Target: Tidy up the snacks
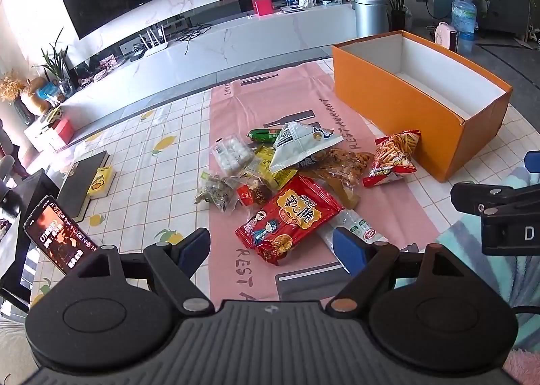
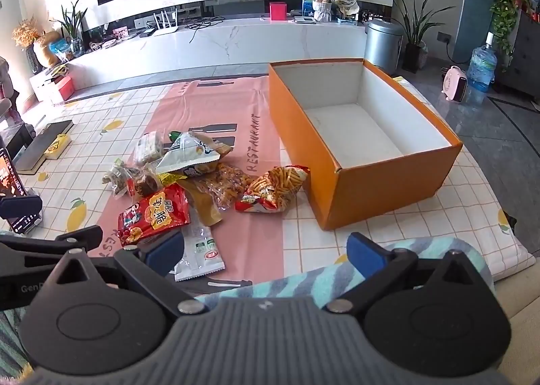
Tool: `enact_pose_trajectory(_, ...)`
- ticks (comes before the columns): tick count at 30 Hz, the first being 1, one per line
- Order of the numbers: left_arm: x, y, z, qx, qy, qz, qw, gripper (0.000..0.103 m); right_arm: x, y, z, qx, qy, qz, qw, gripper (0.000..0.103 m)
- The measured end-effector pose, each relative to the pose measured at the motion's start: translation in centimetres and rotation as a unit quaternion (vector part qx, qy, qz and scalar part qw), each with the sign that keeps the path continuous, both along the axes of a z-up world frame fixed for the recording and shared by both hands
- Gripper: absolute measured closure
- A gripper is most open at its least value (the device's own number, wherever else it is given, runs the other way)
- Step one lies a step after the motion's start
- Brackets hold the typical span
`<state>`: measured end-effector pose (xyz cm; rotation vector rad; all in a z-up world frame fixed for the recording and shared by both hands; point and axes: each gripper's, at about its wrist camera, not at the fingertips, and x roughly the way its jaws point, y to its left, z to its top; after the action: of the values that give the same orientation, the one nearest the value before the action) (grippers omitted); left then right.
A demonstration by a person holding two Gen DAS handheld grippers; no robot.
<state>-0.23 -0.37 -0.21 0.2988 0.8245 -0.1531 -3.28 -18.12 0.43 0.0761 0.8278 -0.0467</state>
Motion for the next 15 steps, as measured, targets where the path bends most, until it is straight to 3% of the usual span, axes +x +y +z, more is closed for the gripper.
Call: enact_pose_trajectory(15, 0.31, -0.11, -0.17, 0.003, 0.004, 0.003, 1.0, 0.006, -0.2, -0.08, 0.1, 0.0, -0.001, -0.002, 1.0, 0.004)
